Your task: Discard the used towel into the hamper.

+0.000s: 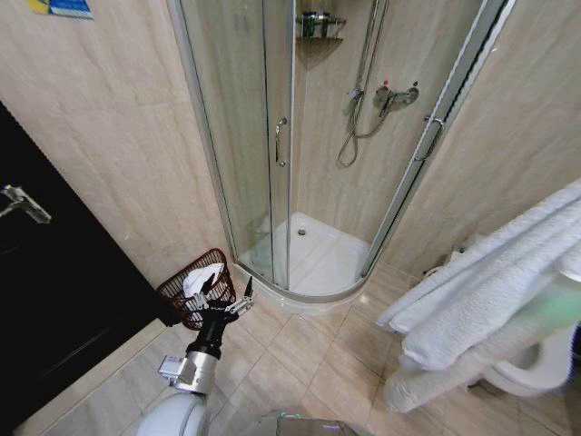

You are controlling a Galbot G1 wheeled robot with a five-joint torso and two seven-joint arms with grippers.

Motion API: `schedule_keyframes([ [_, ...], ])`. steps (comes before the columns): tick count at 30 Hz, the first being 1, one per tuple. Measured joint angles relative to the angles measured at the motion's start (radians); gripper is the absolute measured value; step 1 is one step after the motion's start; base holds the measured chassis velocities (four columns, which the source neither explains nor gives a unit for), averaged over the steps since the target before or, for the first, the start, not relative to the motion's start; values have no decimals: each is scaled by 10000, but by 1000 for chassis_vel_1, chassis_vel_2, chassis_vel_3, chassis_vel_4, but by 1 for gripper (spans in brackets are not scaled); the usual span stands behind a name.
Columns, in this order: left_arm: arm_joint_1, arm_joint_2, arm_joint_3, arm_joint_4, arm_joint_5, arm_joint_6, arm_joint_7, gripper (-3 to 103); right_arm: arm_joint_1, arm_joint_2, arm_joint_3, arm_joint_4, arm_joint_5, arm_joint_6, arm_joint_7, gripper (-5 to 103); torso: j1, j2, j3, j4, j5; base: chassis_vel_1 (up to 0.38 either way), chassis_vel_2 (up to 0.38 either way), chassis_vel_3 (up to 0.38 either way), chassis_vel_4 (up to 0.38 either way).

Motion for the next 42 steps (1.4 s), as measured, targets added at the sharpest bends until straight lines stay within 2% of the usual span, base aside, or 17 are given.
schedule_keyframes([
  [42, 0, 0, 0, 1, -1, 0, 0, 100, -31, 126, -49, 0, -60, 20, -66, 8, 983, 2184, 1201, 0, 0, 0, 0, 0, 0],
])
